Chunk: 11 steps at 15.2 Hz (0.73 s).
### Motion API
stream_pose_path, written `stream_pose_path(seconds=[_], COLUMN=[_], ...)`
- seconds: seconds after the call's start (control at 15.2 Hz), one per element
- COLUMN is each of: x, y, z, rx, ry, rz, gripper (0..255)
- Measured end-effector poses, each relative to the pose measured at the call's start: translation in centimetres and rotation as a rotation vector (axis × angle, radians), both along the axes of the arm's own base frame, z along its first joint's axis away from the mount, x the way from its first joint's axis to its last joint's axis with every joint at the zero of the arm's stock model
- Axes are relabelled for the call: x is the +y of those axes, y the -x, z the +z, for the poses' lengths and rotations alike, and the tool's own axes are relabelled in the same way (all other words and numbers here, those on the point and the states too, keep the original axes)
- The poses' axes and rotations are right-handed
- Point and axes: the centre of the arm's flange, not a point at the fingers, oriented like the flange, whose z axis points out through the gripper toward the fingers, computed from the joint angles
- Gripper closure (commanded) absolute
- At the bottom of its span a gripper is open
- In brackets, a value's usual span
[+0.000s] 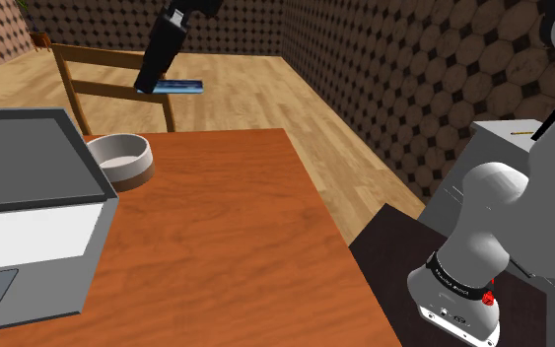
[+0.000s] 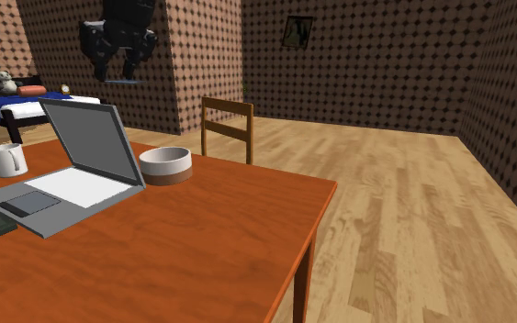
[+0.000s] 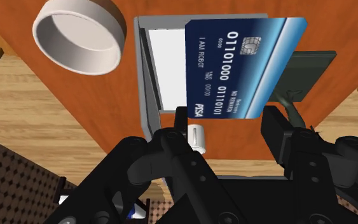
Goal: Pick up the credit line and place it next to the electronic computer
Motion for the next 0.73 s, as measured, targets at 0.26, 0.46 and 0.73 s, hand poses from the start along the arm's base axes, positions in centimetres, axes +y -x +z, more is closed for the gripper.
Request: stream_pose_path(seconds=[0.26,0.46,0.73], x=[4.6,8.2,10.3], y=[-2.8,-4.7,-5.9], z=[0.0,0.0,-1.2], rx=[-0.001,0.0,0.0], ry=[0.0,0.0,0.0], rz=[0.0,0.0,0.0], gripper=[255,255,255])
